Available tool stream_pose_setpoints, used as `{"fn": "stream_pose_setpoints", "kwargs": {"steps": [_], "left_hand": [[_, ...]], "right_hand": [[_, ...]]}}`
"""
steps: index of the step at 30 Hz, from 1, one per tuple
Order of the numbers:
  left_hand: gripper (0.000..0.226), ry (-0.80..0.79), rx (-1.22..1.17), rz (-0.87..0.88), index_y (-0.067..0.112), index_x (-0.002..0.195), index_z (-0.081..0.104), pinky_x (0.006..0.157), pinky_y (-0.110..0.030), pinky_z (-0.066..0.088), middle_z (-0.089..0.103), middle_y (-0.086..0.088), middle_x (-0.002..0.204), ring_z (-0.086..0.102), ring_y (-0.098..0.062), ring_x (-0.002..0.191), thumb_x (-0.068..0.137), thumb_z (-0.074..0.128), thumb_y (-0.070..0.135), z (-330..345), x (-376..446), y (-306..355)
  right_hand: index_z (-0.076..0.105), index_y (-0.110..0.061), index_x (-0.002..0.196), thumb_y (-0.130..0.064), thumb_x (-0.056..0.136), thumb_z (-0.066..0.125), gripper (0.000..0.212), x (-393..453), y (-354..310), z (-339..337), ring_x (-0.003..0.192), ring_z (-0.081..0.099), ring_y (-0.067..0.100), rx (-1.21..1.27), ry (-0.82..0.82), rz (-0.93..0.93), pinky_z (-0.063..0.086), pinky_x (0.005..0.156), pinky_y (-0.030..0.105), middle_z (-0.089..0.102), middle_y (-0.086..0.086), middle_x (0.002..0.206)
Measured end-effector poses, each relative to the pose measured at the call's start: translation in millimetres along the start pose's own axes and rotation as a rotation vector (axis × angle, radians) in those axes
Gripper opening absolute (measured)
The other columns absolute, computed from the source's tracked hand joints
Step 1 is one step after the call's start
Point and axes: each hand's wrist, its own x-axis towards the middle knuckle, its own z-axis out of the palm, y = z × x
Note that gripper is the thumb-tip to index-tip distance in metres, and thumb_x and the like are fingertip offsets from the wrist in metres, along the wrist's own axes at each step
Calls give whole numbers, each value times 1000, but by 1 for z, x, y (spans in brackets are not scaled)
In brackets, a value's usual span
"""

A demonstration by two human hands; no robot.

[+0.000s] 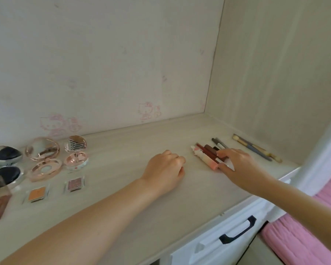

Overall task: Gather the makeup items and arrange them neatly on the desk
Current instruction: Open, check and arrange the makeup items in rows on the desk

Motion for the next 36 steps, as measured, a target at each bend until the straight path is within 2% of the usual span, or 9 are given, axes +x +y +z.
{"fn": "stream_pose_setpoints", "kwargs": {"steps": [9, 12, 14, 18, 24, 26, 28, 31, 36], "left_hand": [[31, -100, -270, -115, 19, 122, 60, 91, -38, 46, 60, -3, 122, 50, -21, 116, 94, 47, 25, 14, 97, 18], [36, -183, -343, -167, 21, 129, 55, 96, -39, 46, 54, -9, 130, 54, -26, 115, 95, 45, 27, 28, 120, 21], [36, -249, -307, -191, 18, 129, 54, 93, -37, 47, 52, -12, 130, 55, -29, 113, 95, 45, 27, 37, 131, 24], [26, -300, -235, -241, 9, 105, 59, 75, -34, 46, 59, -13, 109, 57, -31, 101, 94, 45, 28, 48, 142, 27], [22, -275, -344, -269, 15, 106, 61, 70, -31, 46, 61, -11, 109, 62, -28, 88, 91, 51, 27, 52, 146, 30], [27, -265, -389, -291, 16, 116, 59, 78, -33, 49, 59, -12, 117, 62, -29, 92, 91, 52, 26, 53, 146, 32], [32, -211, -459, -325, 15, 121, 59, 91, -33, 47, 58, -9, 122, 58, -27, 107, 91, 56, 24, 50, 146, 33], [31, -84, -655, -390, 15, 118, 61, 84, -22, 40, 61, -2, 114, 56, -17, 106, 87, 64, 20, 40, 145, 36], [28, 110, -1202, -578, 12, 105, 64, 78, -31, 55, 67, -9, 106, 66, -22, 96, 80, 71, 3, 17, 137, 42]], "right_hand": [[51, -24, 132, -20, 92, 55, 40, 35, 43, -8, 119, 49, 15, -108, -56, 6, 32, 87, 16, 54, -6, 128], [54, -24, 128, -24, 90, 58, 38, 45, 45, -2, 113, 52, 16, -133, -68, -31, 38, 91, 20, 58, -3, 120], [58, -24, 123, -23, 89, 56, 33, 48, 48, 4, 106, 54, 17, -156, -63, -65, 45, 90, 27, 61, -2, 111], [62, -24, 118, -25, 90, 57, 28, 49, 53, 11, 101, 53, 16, -162, -29, -121, 44, 88, 26, 60, -3, 105], [62, -24, 118, -30, 90, 60, 29, 49, 60, 17, 113, 50, 17, -171, 4, -117, 42, 99, 32, 59, -5, 113], [62, -21, 121, -27, 91, 60, 31, 45, 59, 17, 117, 48, 18, -142, 49, -96, 39, 103, 31, 59, -4, 118], [63, -20, 121, -25, 91, 60, 30, 41, 58, 17, 115, 50, 19, -97, 104, -76, 39, 100, 29, 61, -3, 115], [64, -26, 119, -21, 92, 58, 28, 37, 53, 14, 103, 58, 18, 1, 171, -16, 47, 89, 31, 66, -5, 105], [66, -26, 101, -9, 89, 62, 22, 34, 34, 3, 84, 58, -2, 418, 318, 172, 41, 76, 7, 65, -14, 89]]}}
